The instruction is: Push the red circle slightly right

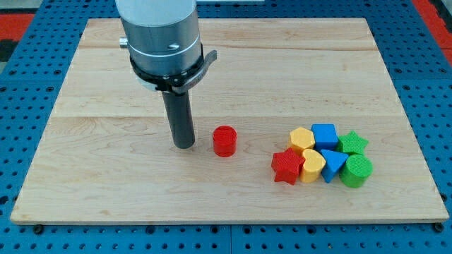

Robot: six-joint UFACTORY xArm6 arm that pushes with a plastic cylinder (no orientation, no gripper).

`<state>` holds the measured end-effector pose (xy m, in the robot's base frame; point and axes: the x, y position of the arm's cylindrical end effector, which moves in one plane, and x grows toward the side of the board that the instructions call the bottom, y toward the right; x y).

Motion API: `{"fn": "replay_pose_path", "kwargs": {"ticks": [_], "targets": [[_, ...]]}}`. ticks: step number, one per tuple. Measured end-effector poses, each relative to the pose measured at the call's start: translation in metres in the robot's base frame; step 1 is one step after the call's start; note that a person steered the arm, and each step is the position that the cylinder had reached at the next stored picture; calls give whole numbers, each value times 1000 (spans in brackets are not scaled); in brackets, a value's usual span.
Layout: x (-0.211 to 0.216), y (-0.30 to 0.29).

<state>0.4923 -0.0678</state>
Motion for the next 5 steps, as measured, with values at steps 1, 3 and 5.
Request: {"fn": "replay_pose_path", "kwargs": {"ticks": [1, 3, 5], "targets": [[-2, 21], [-2, 86], [1, 41]]}}
